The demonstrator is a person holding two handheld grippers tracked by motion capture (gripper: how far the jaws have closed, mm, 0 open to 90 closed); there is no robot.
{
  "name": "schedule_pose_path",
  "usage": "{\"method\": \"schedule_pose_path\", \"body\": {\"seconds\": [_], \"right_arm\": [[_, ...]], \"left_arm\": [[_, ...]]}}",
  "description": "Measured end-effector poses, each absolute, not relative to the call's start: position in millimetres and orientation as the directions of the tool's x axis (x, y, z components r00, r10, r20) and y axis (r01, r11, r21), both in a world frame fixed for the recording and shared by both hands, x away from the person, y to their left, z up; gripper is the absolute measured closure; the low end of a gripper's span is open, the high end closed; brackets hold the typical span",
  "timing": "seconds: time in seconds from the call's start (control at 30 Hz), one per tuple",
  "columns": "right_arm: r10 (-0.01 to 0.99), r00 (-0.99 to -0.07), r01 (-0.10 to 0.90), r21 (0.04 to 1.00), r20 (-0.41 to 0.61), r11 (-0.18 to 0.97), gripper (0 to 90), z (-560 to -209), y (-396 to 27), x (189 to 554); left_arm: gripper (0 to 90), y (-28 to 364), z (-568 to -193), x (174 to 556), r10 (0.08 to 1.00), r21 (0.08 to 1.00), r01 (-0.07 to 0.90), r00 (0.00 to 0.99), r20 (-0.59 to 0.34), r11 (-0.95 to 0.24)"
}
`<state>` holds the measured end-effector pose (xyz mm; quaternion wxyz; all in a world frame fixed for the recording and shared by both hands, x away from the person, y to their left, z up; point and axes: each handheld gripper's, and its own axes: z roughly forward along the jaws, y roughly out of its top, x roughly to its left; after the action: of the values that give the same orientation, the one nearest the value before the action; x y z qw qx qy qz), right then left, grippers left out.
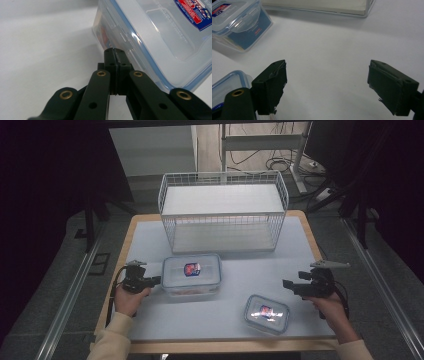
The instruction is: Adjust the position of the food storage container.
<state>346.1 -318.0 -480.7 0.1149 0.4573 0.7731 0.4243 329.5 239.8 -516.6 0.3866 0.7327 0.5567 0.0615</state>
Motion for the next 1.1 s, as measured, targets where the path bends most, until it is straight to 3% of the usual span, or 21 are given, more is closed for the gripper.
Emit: {"method": "schedule_pose_path", "body": {"seconds": [0.67, 1.1], "right_arm": [[0.801, -0.559, 0.617, 0.753, 0.212, 0.231, 15.4, -482, -317, 346], [0.800, -0.561, 0.620, 0.748, 0.211, 0.237, 15.4, -483, -317, 347]], "left_arm": [[90.0, 177, -515, 356, 0.818, 0.633, 0.765, 0.438, -0.372, -0.122], [90.0, 163, -517, 360, 0.800, 0.631, 0.768, 0.446, -0.401, -0.112]]}}
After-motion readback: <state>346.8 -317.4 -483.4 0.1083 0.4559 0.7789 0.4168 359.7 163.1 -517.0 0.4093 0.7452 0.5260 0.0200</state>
